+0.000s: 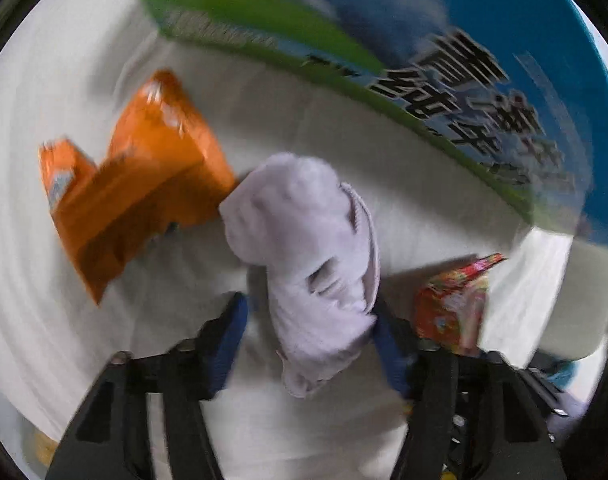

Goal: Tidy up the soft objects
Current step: 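Carry cloth and candy bag into the box and open both tools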

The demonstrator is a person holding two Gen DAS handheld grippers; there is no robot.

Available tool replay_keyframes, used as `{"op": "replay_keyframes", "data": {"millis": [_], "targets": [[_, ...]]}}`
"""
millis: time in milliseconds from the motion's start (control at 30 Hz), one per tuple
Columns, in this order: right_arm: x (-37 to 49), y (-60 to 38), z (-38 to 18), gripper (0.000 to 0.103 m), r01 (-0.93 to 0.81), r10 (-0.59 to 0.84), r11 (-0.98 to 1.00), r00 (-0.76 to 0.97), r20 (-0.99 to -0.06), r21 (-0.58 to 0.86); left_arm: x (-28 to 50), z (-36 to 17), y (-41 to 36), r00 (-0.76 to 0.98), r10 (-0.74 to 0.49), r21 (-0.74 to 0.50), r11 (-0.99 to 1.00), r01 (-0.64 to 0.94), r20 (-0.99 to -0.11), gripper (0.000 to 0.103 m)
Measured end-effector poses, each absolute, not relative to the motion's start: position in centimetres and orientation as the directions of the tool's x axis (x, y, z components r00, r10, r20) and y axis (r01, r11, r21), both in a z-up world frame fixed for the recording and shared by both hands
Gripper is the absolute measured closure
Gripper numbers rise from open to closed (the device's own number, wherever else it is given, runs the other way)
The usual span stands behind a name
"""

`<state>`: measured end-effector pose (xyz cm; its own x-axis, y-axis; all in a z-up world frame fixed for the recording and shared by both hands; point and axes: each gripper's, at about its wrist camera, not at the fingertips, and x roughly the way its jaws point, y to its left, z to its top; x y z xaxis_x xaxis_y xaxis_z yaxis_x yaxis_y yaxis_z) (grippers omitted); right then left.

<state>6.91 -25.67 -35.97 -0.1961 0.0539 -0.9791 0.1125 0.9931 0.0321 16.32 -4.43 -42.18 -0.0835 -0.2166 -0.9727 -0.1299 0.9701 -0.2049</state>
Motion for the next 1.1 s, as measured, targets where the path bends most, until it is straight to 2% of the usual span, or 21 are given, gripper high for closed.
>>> {"op": "replay_keyframes", "data": {"millis": [33, 167, 267, 433, 567, 700, 967, 1100], "targets": [[6.9, -26.0, -35.8, 0.05, 0.116, 0.06, 0.993, -0.201, -0.978, 0.037, 16.1, -42.0, -4.9, -0.088, -0.228, -0.218, 0.97, -0.109, -0.97, 0.064], [7.3, -26.0, -36.6, 0.049, 0.108, 0.077, 0.993, -0.221, -0.972, 0.054, 14.3, -41.8, -5.2, -0.106, -0.139, -0.135, 0.99, -0.043, -0.985, 0.064], [7.2, -25.9, -37.8, 0.049, 0.103, 0.057, 0.994, -0.223, -0.973, 0.034, 13.3, -42.3, -4.5, -0.12, -0.155, -0.15, 0.987, -0.054, -0.981, 0.062], [7.0, -25.8, -36.8, 0.054, 0.115, 0.044, 0.993, -0.216, -0.975, 0.019, 14.0, -42.0, -5.3, -0.121, -0.118, -0.114, 0.993, -0.037, -0.986, 0.065], [6.4, -27.0, -33.3, 0.055, 0.139, 0.083, 0.989, -0.183, -0.98, 0.058, 14.4, -39.1, -5.5, -0.055, -0.079, -0.079, 0.997, -0.004, -0.995, 0.066], [5.6, -29.3, -28.6, 0.055, 0.151, 0.091, 0.986, -0.107, -0.99, 0.074, 13.4, -33.7, -6.3, 0.048, -0.022, -0.02, 0.999, 0.037, -0.999, 0.066], [4.9, -31.0, -17.9, 0.055, 0.161, 0.115, 0.98, 0.043, -0.992, 0.12, 12.7, -25.7, -7.0, 0.163, -0.036, -0.026, 0.998, 0.062, -0.986, 0.066], [4.7, -28.3, -15.6, 0.055, 0.148, 0.138, 0.978, 0.084, -0.987, 0.149, 12.2, -23.1, -7.0, 0.194, -0.049, -0.033, 0.996, 0.083, -0.98, 0.066]]}}
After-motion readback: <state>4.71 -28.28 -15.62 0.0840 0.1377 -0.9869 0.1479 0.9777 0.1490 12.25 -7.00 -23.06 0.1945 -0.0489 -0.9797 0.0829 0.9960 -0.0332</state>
